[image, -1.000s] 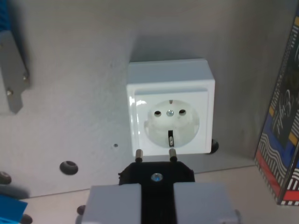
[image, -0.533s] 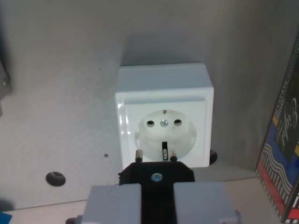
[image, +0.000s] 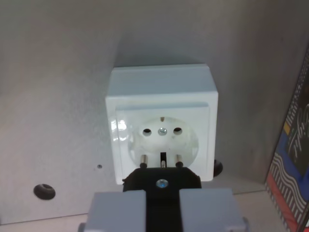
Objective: Move above the white socket
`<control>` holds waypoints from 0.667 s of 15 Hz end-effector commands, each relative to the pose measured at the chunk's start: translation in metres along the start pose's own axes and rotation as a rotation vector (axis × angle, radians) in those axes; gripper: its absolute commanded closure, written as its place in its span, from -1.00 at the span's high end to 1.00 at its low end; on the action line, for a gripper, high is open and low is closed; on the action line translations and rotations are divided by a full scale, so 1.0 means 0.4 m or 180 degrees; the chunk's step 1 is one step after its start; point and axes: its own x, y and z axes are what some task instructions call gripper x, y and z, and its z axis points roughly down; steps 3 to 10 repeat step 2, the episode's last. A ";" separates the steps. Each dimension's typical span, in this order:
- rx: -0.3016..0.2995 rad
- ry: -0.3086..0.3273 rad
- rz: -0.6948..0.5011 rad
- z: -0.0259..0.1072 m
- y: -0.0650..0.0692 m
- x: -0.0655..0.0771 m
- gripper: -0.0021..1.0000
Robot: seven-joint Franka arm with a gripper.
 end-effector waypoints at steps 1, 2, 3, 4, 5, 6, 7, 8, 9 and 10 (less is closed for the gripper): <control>0.0072 0.0332 -0.0058 0.023 0.015 -0.011 -1.00; 0.0074 0.0337 -0.0056 0.026 0.015 -0.011 -1.00; 0.0074 0.0337 -0.0056 0.026 0.015 -0.011 -1.00; 0.0074 0.0337 -0.0056 0.026 0.015 -0.011 -1.00; 0.0074 0.0337 -0.0056 0.026 0.015 -0.011 -1.00; 0.0074 0.0337 -0.0056 0.026 0.015 -0.011 -1.00; 0.0074 0.0337 -0.0056 0.026 0.015 -0.011 -1.00; 0.0074 0.0337 -0.0056 0.026 0.015 -0.011 -1.00; 0.0074 0.0337 -0.0056 0.026 0.015 -0.011 -1.00; 0.0074 0.0337 -0.0056 0.026 0.015 -0.011 -1.00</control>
